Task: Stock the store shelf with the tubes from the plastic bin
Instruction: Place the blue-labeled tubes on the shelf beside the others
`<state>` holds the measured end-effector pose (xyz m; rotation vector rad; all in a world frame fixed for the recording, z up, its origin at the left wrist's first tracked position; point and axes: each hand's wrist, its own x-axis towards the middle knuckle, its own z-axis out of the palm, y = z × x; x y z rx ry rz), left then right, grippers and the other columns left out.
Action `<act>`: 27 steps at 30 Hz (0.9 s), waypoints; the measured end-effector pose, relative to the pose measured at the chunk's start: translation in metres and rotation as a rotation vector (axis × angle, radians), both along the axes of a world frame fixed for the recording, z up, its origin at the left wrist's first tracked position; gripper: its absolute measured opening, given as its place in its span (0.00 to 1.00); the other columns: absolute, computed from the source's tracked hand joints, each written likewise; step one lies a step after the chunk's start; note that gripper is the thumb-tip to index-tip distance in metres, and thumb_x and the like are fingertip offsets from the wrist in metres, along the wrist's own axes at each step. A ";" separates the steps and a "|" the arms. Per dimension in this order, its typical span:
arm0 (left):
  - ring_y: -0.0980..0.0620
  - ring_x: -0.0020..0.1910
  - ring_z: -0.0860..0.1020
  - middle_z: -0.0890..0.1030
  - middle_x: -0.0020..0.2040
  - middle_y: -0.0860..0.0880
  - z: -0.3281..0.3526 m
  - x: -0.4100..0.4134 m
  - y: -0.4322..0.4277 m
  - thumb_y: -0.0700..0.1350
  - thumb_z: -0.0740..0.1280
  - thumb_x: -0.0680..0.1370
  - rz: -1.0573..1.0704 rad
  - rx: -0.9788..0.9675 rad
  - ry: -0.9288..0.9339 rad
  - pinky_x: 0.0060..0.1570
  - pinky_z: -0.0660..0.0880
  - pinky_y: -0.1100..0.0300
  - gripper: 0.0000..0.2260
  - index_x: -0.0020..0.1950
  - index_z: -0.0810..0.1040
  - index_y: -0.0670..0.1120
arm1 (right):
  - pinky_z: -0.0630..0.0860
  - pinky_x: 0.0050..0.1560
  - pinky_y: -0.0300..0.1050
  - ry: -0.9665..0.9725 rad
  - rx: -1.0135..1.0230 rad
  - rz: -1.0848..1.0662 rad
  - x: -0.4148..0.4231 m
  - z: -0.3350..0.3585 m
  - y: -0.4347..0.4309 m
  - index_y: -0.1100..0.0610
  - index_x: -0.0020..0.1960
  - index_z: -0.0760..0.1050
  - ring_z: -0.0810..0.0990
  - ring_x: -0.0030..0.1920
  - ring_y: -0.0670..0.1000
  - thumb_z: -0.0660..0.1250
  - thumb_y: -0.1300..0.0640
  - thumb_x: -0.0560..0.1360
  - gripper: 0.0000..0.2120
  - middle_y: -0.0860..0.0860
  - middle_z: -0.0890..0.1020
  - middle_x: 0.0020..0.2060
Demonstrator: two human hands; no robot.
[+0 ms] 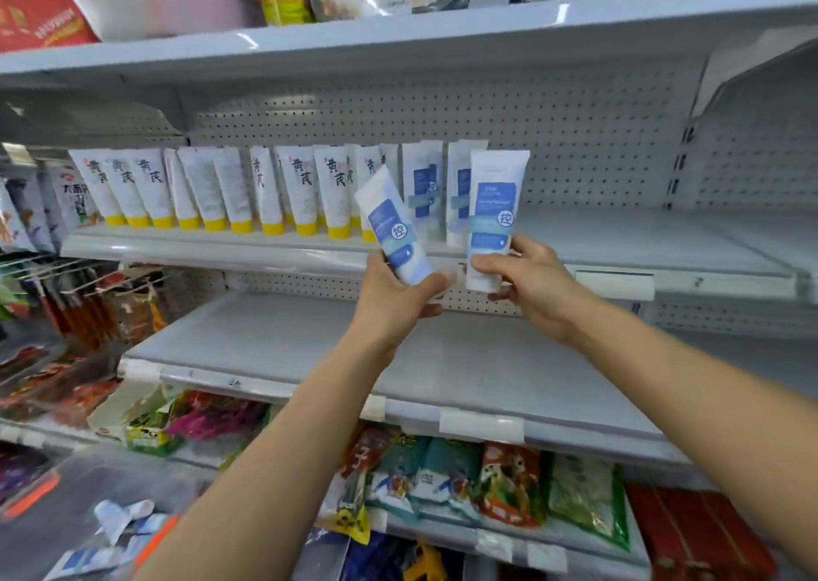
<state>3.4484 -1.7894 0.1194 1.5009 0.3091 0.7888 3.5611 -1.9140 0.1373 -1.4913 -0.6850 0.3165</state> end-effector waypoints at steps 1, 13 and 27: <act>0.43 0.51 0.81 0.78 0.53 0.44 0.001 0.009 -0.005 0.40 0.76 0.71 -0.001 0.018 0.000 0.39 0.82 0.55 0.23 0.60 0.68 0.44 | 0.75 0.40 0.43 -0.024 0.006 -0.047 0.007 0.005 -0.003 0.54 0.57 0.76 0.82 0.48 0.52 0.72 0.60 0.71 0.15 0.50 0.83 0.50; 0.52 0.45 0.81 0.78 0.51 0.54 0.018 0.062 0.016 0.42 0.78 0.68 0.065 0.227 0.008 0.36 0.83 0.53 0.28 0.61 0.66 0.48 | 0.77 0.52 0.48 -0.314 -0.275 -0.397 0.101 0.036 0.005 0.58 0.58 0.72 0.80 0.49 0.51 0.79 0.56 0.65 0.26 0.52 0.80 0.51; 0.53 0.50 0.80 0.78 0.57 0.52 0.017 0.107 0.061 0.49 0.79 0.65 0.090 0.409 0.074 0.43 0.82 0.51 0.31 0.61 0.65 0.51 | 0.75 0.47 0.47 -0.412 -0.502 -0.565 0.171 0.022 0.067 0.59 0.57 0.71 0.79 0.48 0.55 0.79 0.57 0.63 0.27 0.55 0.80 0.51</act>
